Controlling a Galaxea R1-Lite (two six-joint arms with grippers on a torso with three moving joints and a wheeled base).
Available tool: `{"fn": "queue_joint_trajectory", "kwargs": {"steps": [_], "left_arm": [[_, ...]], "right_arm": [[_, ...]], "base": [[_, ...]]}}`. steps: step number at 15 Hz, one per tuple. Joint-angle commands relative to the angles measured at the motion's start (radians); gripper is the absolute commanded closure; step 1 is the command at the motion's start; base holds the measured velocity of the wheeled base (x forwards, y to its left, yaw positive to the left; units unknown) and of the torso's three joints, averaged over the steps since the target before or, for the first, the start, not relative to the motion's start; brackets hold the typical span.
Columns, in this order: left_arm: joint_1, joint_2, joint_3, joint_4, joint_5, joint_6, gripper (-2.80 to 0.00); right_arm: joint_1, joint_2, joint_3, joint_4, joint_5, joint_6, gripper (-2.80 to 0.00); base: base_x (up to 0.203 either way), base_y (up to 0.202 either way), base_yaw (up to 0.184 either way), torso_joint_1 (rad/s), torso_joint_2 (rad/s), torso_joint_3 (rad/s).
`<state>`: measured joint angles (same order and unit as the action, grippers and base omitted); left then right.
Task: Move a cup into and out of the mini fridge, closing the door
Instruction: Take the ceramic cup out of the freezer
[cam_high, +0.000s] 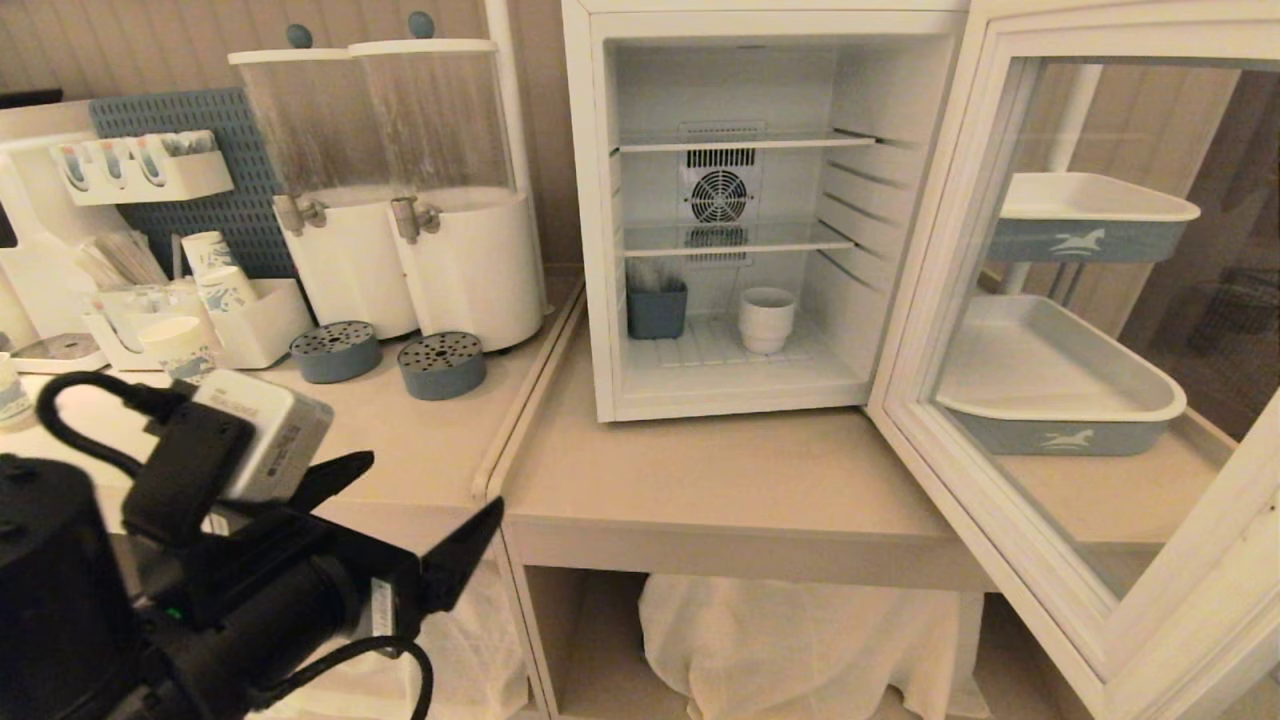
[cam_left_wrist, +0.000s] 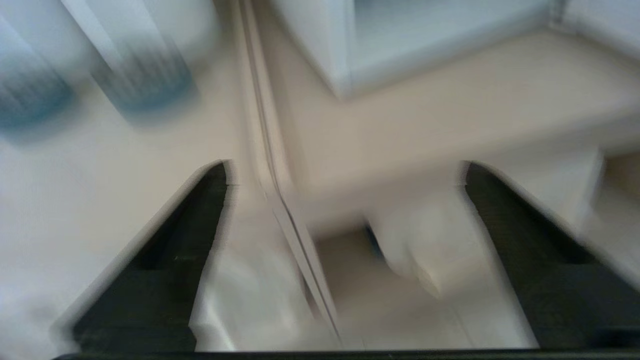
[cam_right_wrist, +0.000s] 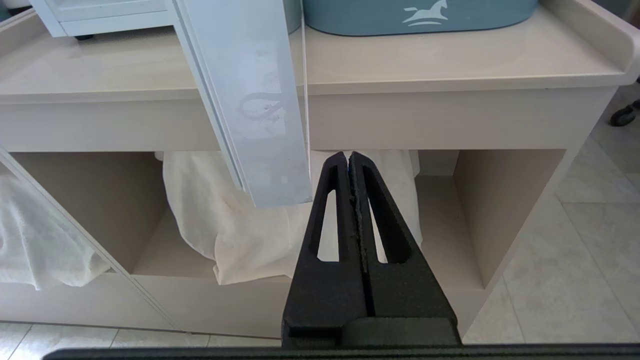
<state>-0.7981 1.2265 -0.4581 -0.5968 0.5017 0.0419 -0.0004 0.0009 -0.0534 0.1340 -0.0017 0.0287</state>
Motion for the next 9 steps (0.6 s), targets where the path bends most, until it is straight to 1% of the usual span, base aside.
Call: {"fn": "queue_joint_trajectory", "kwargs": {"steps": [1, 2, 3, 5, 7, 8, 9], "left_arm": [[0.023, -0.043, 0.076, -0.235, 0.003, 0.099, 0.0], [0.039, -0.081, 0.086, -0.235, 0.003, 0.136, 0.0], [0.046, -0.088, 0.092, -0.233, 0.003, 0.153, 0.0], [0.06, -0.141, 0.087, -0.188, 0.013, 0.155, 0.0], [0.081, -0.265, 0.055, -0.067, 0.058, 0.155, 0.0], [0.092, -0.287, 0.038, -0.016, 0.082, 0.154, 0.0], [0.117, -0.31, 0.023, 0.033, 0.089, 0.152, 0.0]], "right_arm": [[0.0, 0.001, 0.0, 0.001, 0.0, 0.0, 0.0], [0.0, 0.001, 0.0, 0.001, 0.0, 0.0, 0.0], [0.0, 0.001, 0.0, 0.001, 0.0, 0.0, 0.0], [0.0, 0.001, 0.0, 0.001, 0.0, 0.0, 0.0], [0.0, 0.001, -0.002, 0.002, 0.0, -0.001, 0.0], [0.0, 0.001, -0.002, 0.002, 0.0, -0.001, 0.0], [0.0, 0.001, -0.002, 0.004, 0.0, 0.0, 0.0]], "base": [[0.0, 0.0, 0.0, 0.0, 0.0, 0.0], [0.0, 0.0, 0.0, 0.0, 0.0, 0.0], [0.0, 0.0, 0.0, 0.0, 0.0, 0.0], [0.0, 0.0, 0.0, 0.0, 0.0, 0.0], [0.0, 0.0, 0.0, 0.0, 0.0, 0.0], [0.0, 0.0, 0.0, 0.0, 0.0, 0.0], [0.0, 0.0, 0.0, 0.0, 0.0, 0.0]]}}
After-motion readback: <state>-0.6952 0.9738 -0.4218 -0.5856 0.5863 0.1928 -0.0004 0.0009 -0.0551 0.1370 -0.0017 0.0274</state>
